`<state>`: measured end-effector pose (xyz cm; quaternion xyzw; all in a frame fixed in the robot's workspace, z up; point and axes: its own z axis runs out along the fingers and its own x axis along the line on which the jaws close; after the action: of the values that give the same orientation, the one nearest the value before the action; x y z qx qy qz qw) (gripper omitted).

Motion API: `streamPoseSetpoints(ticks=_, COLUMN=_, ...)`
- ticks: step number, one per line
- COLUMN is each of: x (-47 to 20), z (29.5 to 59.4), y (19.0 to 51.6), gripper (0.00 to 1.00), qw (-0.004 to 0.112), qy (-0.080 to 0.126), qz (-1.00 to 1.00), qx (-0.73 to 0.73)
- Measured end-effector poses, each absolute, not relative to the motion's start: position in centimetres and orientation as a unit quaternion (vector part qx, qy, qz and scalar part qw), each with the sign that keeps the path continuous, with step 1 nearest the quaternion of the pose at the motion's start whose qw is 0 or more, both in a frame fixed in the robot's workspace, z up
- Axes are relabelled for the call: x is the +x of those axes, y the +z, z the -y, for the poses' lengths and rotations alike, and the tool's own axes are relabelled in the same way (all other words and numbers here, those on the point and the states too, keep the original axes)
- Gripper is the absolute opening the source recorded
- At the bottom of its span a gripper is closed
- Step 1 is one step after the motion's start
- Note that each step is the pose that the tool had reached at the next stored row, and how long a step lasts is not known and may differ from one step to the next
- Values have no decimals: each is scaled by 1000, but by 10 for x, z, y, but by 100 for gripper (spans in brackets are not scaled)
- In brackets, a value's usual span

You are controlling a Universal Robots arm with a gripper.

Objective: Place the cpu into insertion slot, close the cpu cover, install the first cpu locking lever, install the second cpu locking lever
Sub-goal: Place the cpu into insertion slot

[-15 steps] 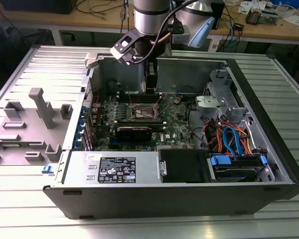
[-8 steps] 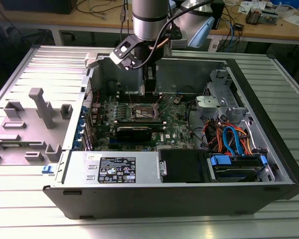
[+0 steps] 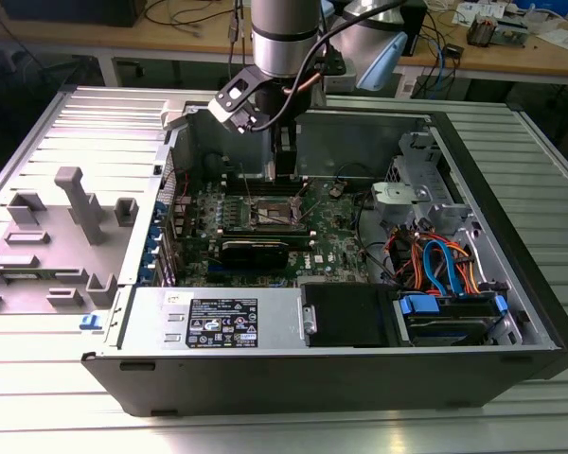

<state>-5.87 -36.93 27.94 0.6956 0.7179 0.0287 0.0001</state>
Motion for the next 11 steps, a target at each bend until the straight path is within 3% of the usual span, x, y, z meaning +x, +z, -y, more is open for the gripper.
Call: streamPoseSetpoints(ticks=11, x=-59, z=370, y=269, gripper=55, qw=0, qy=29, qz=-717, qx=696)
